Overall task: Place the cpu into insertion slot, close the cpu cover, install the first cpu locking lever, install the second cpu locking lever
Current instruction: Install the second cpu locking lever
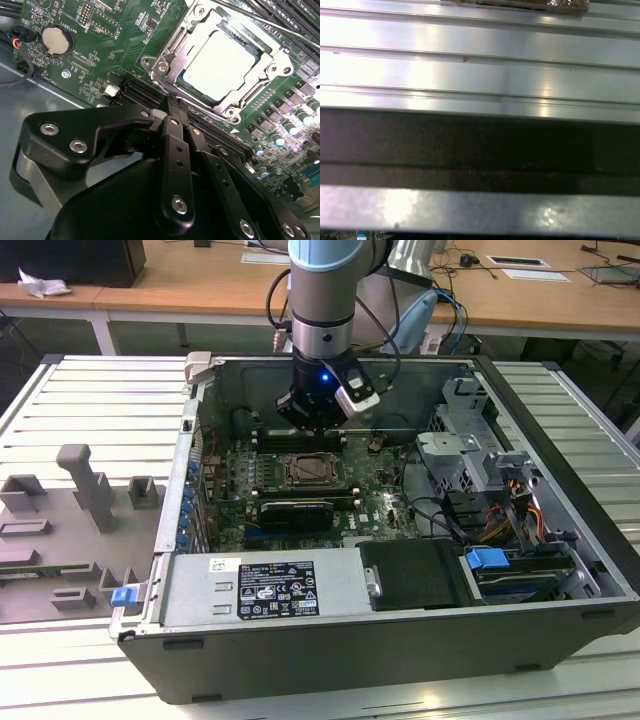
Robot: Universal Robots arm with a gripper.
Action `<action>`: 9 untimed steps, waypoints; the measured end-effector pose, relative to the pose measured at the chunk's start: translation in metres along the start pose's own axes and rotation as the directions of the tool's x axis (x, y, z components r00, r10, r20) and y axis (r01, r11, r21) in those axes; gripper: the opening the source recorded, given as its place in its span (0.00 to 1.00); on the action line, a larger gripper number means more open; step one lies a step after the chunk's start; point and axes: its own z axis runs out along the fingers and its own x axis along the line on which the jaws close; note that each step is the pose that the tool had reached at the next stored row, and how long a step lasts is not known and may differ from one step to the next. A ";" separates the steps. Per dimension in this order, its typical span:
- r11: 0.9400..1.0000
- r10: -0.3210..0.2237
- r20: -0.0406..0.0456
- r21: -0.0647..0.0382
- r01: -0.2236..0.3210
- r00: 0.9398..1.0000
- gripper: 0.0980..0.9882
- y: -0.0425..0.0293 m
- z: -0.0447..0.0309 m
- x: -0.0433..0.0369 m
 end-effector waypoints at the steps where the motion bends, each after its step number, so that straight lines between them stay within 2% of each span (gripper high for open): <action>1: 1.000 0.000 0.000 0.000 0.000 1.000 0.01 -0.0004 -0.0001 0.0000; 5: 1.000 0.000 0.000 0.000 0.000 1.000 0.01 -0.0007 -0.0003 0.0001; 9: 1.000 0.000 0.000 0.000 0.000 1.000 0.01 -0.0005 -0.0045 -0.0002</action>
